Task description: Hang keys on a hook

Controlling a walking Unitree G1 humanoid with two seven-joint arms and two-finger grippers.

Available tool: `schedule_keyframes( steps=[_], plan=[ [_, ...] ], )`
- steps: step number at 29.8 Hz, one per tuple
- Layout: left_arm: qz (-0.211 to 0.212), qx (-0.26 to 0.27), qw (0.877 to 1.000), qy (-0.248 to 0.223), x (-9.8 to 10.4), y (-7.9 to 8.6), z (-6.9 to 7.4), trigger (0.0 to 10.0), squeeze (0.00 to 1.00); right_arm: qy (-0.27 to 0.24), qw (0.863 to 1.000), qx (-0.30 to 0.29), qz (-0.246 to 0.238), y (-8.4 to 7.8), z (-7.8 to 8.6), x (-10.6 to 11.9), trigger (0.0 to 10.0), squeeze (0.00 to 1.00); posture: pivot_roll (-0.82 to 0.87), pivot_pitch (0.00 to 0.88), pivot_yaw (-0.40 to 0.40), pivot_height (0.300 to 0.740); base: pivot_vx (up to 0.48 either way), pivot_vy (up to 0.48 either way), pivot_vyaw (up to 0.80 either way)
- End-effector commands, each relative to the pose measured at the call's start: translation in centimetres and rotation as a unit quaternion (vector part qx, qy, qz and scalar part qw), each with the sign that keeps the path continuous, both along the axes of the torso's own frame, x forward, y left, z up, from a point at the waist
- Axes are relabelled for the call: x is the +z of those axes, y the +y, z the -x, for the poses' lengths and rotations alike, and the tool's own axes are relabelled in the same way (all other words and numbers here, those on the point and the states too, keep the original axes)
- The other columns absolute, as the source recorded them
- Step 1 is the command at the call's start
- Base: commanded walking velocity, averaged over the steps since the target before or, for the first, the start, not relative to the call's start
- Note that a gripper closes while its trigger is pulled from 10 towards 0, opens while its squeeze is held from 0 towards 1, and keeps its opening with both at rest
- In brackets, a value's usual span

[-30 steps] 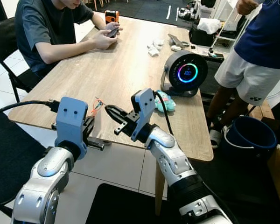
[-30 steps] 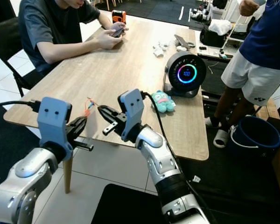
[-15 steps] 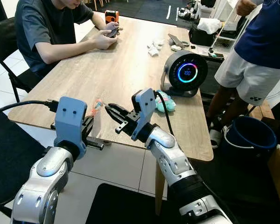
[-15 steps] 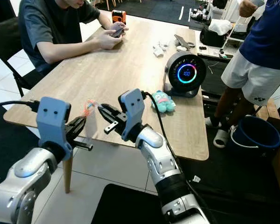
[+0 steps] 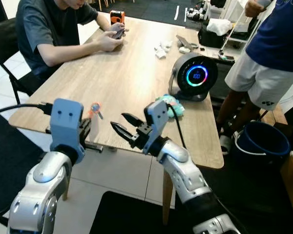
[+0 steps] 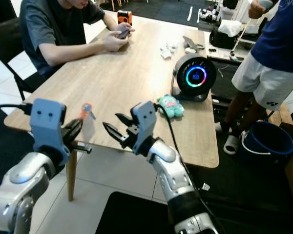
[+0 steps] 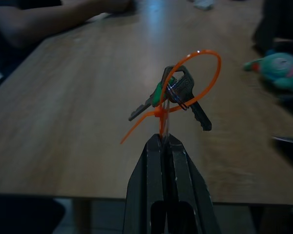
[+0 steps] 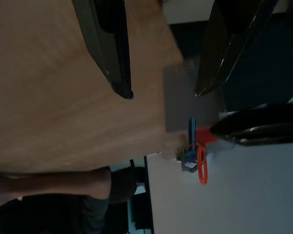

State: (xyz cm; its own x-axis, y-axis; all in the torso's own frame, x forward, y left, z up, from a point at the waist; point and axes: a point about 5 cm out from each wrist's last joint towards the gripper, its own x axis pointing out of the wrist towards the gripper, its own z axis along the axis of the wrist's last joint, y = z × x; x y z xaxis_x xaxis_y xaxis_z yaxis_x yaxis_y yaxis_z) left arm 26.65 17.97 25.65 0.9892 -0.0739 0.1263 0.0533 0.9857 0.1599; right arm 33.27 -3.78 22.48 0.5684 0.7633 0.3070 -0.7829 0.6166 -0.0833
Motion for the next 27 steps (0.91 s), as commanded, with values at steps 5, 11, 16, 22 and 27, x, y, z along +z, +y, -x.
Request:
schedule_keyframes(
  steps=[5,11,16,22,27],
  plan=[
    [-0.016,0.077,0.995,0.057,-2.2,2.5,0.2,10.0,0.00,0.025,0.999,-0.043,0.007,-2.2,0.2,-2.0,10.0,0.00,0.23,0.213,-0.083,0.740,0.000,0.000,0.00],
    [0.048,0.117,0.991,0.037,-3.0,3.5,1.7,10.0,0.00,0.040,0.993,-0.112,-0.002,-2.9,0.8,-3.7,10.0,0.00,0.24,0.208,-0.081,0.740,0.000,0.000,0.00],
    [0.096,0.145,0.985,-0.007,-1.8,4.4,2.2,10.0,0.00,0.024,0.985,-0.171,-0.022,-3.8,0.7,-3.3,10.0,0.00,0.25,0.204,-0.090,0.740,0.000,0.000,0.00],
    [0.075,0.210,0.974,-0.038,-1.0,6.7,2.8,10.0,0.00,0.010,0.973,-0.228,-0.028,-5.3,-0.2,-2.7,10.0,0.00,0.24,0.198,-0.097,0.740,0.000,0.000,0.00],
    [0.068,0.221,0.973,-0.022,-2.3,7.0,3.2,10.0,0.00,0.007,0.969,-0.245,-0.018,-5.8,-0.2,-3.1,10.0,0.00,0.24,0.195,-0.095,0.740,0.000,0.000,0.00]
  ],
)
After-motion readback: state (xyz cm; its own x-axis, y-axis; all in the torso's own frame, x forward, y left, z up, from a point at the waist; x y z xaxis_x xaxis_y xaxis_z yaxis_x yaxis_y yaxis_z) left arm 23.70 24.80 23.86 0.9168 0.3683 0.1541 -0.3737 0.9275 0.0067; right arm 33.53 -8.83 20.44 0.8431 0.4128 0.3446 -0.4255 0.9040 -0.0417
